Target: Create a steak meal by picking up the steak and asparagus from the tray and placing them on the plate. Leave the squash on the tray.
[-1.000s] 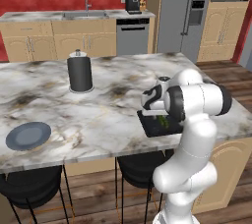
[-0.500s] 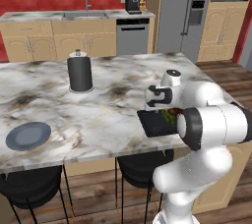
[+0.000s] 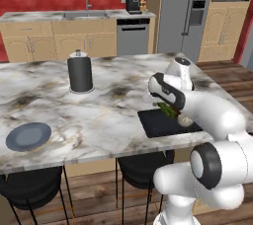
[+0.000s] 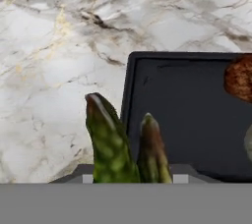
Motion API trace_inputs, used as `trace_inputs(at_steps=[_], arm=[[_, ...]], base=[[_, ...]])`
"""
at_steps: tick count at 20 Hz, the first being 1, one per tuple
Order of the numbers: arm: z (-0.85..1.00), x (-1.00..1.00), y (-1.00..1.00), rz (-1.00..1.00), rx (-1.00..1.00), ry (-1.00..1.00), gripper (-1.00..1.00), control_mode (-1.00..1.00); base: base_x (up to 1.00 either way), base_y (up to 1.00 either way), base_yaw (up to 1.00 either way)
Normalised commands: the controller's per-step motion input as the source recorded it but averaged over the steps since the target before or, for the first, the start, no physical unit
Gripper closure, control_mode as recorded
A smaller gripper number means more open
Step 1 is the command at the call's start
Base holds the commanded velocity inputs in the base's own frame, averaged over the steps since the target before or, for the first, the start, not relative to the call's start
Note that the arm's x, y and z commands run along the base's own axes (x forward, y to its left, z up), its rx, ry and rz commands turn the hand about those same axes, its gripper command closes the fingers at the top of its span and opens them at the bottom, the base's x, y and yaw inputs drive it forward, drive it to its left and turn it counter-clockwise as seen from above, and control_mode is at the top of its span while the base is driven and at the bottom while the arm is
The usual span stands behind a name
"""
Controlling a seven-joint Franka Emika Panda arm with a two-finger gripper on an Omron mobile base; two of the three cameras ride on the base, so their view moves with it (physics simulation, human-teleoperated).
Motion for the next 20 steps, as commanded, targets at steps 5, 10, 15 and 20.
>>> trace_inputs(at_steps=[5, 10, 15, 20], arm=[[0.32, -0.41, 0.73, 0.00, 0.12, 0.00, 1.00, -1.00], [0.06, -0.25, 0.90, 0.00, 0.11, 0.00, 1.00, -1.00], [0.00, -0.06, 0.97, 0.00, 0.14, 0.00, 1.00, -1.00], [0.00, 0.00, 1.00, 0.00, 0.15, 0.01, 1.00, -1.00]], base=[[0.00, 0.00, 0.00], [0.00, 0.00, 0.00], [0.00, 0.00, 0.00], [0.00, 0.00, 0.00]])
